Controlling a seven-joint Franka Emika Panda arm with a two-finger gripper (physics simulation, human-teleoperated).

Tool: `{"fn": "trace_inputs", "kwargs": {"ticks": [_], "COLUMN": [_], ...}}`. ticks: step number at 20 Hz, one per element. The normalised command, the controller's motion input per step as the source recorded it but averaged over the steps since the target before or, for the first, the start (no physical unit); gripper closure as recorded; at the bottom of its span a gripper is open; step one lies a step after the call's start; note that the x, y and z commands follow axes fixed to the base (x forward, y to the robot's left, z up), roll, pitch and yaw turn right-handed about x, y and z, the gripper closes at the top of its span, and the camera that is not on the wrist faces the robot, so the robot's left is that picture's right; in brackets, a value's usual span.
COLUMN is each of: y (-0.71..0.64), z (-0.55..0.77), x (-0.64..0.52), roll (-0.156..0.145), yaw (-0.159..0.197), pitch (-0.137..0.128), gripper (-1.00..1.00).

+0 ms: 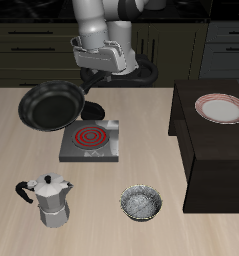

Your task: Place the frypan on the top layer of the shelf and place the moka pot on the stove

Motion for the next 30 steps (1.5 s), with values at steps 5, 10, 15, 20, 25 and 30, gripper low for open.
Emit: {"fn": "trace_inputs", "kwargs": {"ticks": [5,10,15,20,25,30], "y": [-0.29,-0.13,-0.02,-0.03,-0.18,-0.27], "z": [0.22,0.18,0.14,0.10,0.04,0.07], "x": [-0.18,-0.05,-0.02,0.03,0.04,0.10], "roll": [0.018,-0.012,0.014,-0.017,-0.031,-0.047], "yaw": [0.211,0.218,0.265,0.211,0.143,0.157], "pitch": [-0.008,-0.019,-0.005,-0.012,0.004,-0.004], "gripper": [1.00,1.00,1.00,1.00,1.00,1.00]}}
